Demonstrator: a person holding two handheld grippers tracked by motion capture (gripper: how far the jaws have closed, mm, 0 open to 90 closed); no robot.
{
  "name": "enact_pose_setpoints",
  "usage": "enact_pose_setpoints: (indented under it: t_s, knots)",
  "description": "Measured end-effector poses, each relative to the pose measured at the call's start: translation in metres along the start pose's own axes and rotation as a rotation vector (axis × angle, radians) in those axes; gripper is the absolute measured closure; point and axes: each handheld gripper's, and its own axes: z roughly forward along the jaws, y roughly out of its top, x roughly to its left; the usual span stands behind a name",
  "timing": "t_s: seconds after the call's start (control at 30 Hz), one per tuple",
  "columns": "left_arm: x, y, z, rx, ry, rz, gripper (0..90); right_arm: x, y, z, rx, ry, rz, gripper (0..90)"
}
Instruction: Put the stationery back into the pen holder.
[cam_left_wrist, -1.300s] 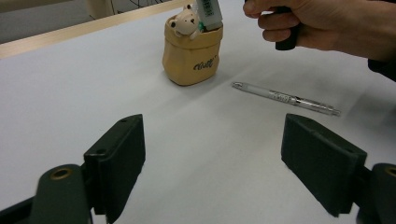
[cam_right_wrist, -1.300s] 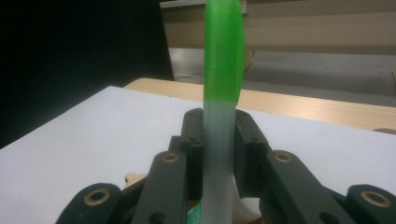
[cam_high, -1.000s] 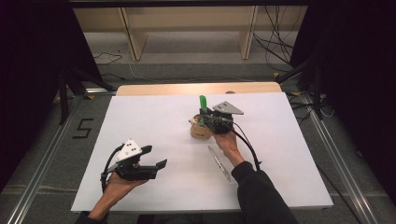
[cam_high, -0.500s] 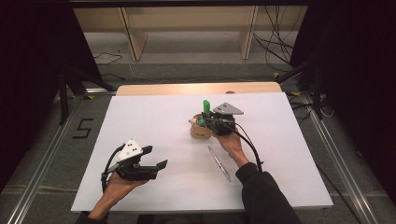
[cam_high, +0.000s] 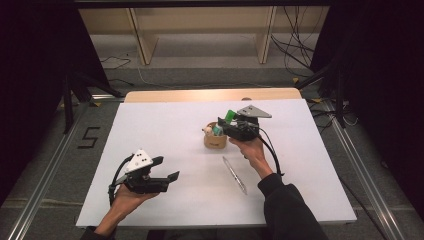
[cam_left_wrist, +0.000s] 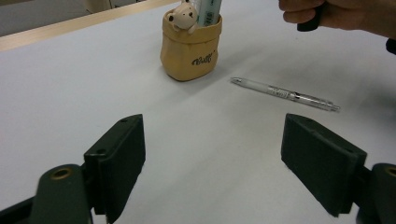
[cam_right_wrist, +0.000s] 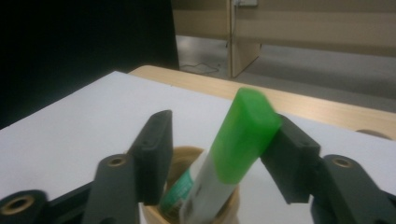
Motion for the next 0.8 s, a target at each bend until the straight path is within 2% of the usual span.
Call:
enact_pose_setpoints:
  t_s: [0.13,0.17,0.23,0.3,0.4,0.5,0.6,0.63,0.67,0.8]
  knots:
    - [0.000,0.000,0.001,0.003,-0.002,-0.003,21.5,-0.005,0.003,-0.006,-0.009,-0.008,-0.003,44.0]
    - [0.000,0.000,0.001,0.004,-0.002,-0.002,21.5,-0.007,0.004,-0.006,-0.007,-0.010,0.004,46.7]
    - [0.000,0.000,0.001,0.004,-0.003,-0.001,21.5,-0.009,0.004,-0.008,-0.020,-0.026,0.006,61.7]
    - [0.000,0.000,0.001,0.003,-0.003,-0.002,21.5,-0.011,0.005,-0.009,-0.028,-0.034,0.021,71.1]
    - [0.000,0.000,0.000,0.003,0.000,-0.001,21.5,-0.013,0.005,-0.008,-0.014,-0.007,0.057,74.1]
    - [0.000,0.000,0.000,0.004,-0.002,0.001,21.5,-0.011,0.001,-0.004,0.019,-0.003,0.041,74.5]
    - [0.000,0.000,0.001,0.012,-0.004,0.003,21.5,-0.010,-0.008,0.004,0.068,-0.005,0.048,73.6]
    - [-0.001,0.000,0.001,0.012,-0.004,0.004,21.5,-0.009,-0.008,0.005,0.069,-0.008,0.054,72.7]
    - [-0.001,0.000,0.001,0.011,-0.005,0.005,21.5,-0.009,-0.006,0.004,0.069,-0.014,0.063,64.9]
    - [0.000,0.000,0.000,0.007,-0.003,0.001,21.5,-0.014,0.000,-0.004,0.031,-0.023,0.084,58.7]
